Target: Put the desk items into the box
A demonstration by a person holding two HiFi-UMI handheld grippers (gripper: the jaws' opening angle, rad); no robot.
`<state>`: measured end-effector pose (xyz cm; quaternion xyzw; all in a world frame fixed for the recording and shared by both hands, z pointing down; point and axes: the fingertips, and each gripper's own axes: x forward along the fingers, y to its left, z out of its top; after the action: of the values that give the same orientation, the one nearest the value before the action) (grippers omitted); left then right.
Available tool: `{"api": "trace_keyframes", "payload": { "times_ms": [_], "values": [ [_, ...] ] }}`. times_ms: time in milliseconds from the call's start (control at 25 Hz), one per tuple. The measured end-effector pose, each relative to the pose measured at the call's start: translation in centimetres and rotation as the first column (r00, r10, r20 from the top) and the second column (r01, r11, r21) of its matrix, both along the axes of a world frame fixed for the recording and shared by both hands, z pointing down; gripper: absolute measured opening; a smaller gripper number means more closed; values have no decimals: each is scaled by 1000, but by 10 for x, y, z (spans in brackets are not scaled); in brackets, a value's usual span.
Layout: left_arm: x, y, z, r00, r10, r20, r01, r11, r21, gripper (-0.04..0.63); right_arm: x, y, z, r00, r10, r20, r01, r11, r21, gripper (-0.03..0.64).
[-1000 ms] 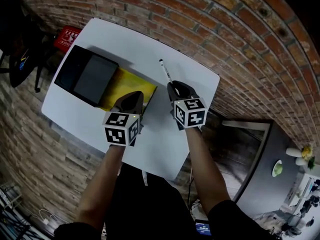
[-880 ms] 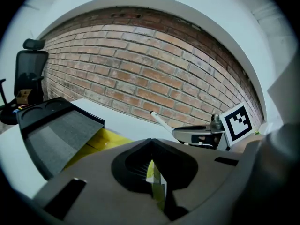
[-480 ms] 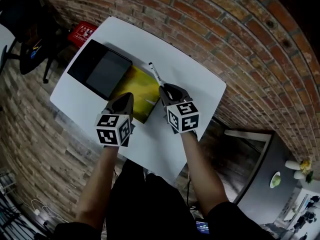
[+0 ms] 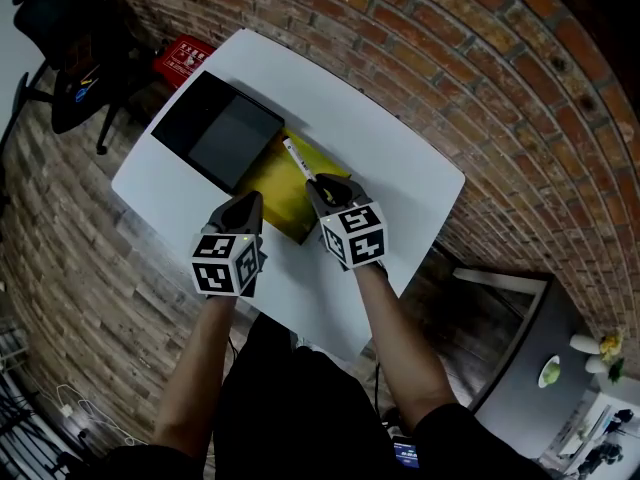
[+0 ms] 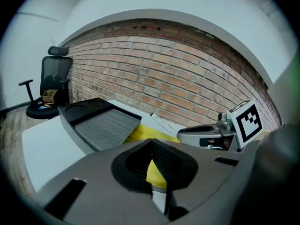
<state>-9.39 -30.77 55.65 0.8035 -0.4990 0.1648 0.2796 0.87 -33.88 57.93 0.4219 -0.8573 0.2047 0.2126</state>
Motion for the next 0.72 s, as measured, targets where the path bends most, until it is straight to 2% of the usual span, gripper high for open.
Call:
{"api": "trace_keyframes", "payload": {
  "times_ms": [320, 520, 720],
  "values": [
    [-12, 2, 10, 1000, -14, 4, 14, 1000, -13, 12, -36, 12, 20, 984, -138, -114, 137, 990, -25, 77],
    [-23, 2, 13, 1000, -24, 6, 25, 1000, -17, 12, -48, 16, 35, 968, -187, -169, 179, 982, -60, 78],
    [-32, 3, 15, 999, -33, 6, 33, 999, -20, 12, -54, 24, 52, 943, -236, -236, 209, 969, -135, 78]
  ]
}}
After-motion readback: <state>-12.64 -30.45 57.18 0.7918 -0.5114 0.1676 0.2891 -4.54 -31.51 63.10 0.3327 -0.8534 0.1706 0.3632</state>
